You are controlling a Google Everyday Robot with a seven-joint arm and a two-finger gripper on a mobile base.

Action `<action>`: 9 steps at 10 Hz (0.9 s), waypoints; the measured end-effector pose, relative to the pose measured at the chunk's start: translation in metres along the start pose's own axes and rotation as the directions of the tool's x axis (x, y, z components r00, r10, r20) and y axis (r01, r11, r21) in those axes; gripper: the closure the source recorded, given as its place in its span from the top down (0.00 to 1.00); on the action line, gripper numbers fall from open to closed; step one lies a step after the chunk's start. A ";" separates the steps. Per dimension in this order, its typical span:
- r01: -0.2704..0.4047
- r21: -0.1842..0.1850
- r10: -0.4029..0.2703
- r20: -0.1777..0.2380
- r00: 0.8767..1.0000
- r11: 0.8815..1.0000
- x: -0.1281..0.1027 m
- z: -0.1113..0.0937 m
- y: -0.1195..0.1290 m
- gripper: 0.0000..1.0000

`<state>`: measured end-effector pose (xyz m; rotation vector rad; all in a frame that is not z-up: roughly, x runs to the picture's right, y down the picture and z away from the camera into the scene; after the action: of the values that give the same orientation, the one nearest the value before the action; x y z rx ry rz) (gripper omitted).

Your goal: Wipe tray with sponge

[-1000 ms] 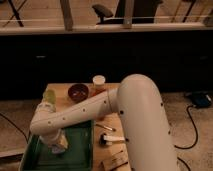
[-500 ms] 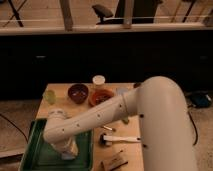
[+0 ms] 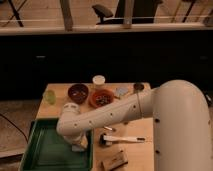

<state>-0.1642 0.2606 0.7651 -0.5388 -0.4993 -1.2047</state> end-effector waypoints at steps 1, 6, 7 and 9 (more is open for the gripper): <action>0.015 0.001 -0.015 -0.001 1.000 1.000 0.006 -0.001 -0.010 0.00; 0.174 0.009 -0.175 0.054 0.983 0.985 -0.021 0.009 -0.072 0.00; 0.194 0.007 -0.194 0.065 0.979 0.981 -0.031 0.011 -0.072 0.00; 0.214 0.007 -0.214 0.091 0.973 0.977 -0.060 0.014 -0.059 0.00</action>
<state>-0.2385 0.2973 0.7456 -0.5550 -0.6464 -1.3907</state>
